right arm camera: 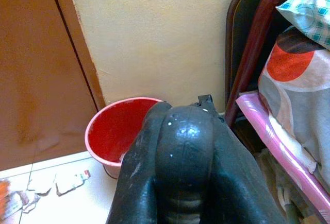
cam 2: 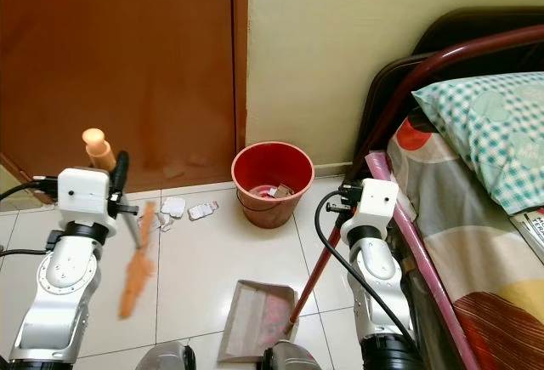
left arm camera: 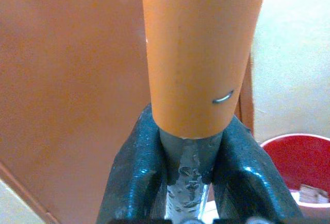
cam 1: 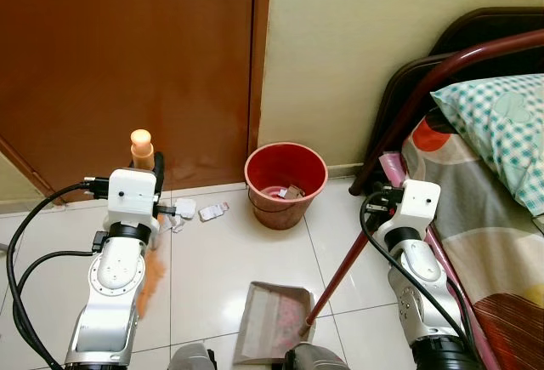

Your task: Sweep floor

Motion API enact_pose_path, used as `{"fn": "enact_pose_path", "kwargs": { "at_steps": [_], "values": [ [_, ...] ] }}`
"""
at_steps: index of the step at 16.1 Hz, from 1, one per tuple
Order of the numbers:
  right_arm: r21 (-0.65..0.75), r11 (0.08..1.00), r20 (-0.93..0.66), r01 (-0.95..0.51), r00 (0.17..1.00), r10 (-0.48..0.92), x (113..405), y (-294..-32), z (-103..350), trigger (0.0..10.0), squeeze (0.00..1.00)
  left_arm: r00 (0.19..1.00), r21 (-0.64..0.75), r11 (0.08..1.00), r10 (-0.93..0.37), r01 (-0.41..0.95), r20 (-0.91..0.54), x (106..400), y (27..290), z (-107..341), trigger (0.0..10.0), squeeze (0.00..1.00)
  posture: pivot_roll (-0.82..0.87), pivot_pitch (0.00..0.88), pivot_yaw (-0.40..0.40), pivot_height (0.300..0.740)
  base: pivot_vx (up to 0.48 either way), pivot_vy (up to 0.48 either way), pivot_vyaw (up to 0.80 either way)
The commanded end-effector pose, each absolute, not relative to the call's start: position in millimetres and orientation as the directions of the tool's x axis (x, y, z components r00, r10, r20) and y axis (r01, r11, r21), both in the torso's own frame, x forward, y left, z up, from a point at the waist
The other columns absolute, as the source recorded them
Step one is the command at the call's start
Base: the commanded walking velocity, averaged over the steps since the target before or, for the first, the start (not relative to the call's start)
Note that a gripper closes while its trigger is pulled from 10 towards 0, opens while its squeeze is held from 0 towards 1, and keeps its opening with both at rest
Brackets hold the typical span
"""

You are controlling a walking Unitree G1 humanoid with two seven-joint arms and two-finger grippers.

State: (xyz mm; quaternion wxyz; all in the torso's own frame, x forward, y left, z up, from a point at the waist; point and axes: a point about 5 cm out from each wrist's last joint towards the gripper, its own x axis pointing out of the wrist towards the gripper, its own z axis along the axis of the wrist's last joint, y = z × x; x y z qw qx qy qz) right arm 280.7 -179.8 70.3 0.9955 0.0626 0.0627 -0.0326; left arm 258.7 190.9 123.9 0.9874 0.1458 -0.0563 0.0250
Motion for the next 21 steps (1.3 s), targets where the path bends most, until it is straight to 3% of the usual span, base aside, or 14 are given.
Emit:
{"fn": "enact_pose_path", "kwargs": {
  "at_steps": [1,4,5,8,12,21],
  "values": [
    [0.115,0.990,-0.108,0.075,0.992,-0.062,281,-184,74,10.0,0.00,0.973,0.316,0.944,0.025,-0.099,0.228,258,191,144,10.0,0.00,0.07,0.067,-0.054,0.740,0.000,0.000,0.00],
    [0.116,0.990,-0.110,0.075,0.992,-0.062,281,-184,74,10.0,0.00,0.978,0.271,0.949,0.117,-0.162,0.172,261,206,134,10.0,0.00,0.07,0.063,-0.057,0.740,0.000,0.000,0.00],
    [0.130,0.988,-0.109,0.084,0.992,-0.070,279,-185,73,10.0,0.00,0.985,0.225,0.960,0.149,-0.165,0.086,263,216,117,10.0,0.00,0.06,0.058,-0.060,0.740,0.000,0.000,0.00],
    [0.135,0.987,-0.111,0.088,0.991,-0.073,274,-187,71,10.0,0.00,0.987,0.223,0.962,0.162,-0.160,0.013,260,227,99,10.0,0.00,0.05,0.048,-0.060,0.740,0.000,0.000,0.00],
    [0.100,0.993,-0.101,0.069,0.993,-0.059,272,-186,72,10.0,0.00,0.989,0.218,0.966,0.149,-0.142,-0.014,259,227,90,10.0,0.00,0.04,0.043,-0.059,0.740,0.000,0.141,0.00],
    [0.102,0.992,-0.082,0.070,0.995,-0.062,277,-187,76,10.0,0.00,0.994,0.194,0.975,0.107,-0.105,0.001,263,218,90,10.0,0.00,0.03,0.052,-0.045,0.740,0.333,0.315,0.00]
  ]
}}
